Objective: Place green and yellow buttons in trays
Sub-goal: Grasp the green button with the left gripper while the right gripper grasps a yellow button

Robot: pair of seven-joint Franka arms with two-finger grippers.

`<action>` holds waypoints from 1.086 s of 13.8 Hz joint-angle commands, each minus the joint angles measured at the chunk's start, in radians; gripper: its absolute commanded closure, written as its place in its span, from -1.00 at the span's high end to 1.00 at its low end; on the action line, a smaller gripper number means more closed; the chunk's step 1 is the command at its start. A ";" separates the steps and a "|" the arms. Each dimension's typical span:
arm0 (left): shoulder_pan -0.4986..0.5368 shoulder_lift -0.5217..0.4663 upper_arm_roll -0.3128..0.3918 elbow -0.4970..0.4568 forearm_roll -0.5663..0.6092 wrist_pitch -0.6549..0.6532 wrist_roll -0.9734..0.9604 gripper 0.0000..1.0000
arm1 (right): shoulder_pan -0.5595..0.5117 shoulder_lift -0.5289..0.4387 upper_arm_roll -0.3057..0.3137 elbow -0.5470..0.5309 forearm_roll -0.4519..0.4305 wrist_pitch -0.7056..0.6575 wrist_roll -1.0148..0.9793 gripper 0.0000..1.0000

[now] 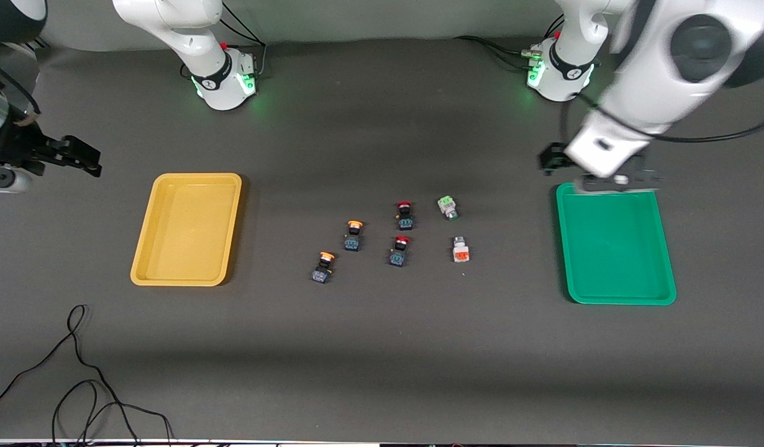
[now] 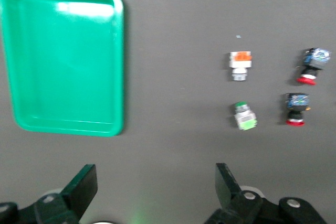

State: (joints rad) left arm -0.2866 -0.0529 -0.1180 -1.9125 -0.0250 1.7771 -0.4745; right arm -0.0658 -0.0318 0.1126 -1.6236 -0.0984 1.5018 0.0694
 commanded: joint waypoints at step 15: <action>-0.256 0.384 0.014 -0.078 0.005 0.507 -0.457 1.00 | 0.216 0.495 0.191 -0.019 0.037 0.541 0.862 1.00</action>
State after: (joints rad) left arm -0.5220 0.2633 -0.1122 -1.9839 -0.0281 2.2115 -0.9051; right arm 0.1347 0.4111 0.3055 -1.6637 -0.0500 1.9989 0.8825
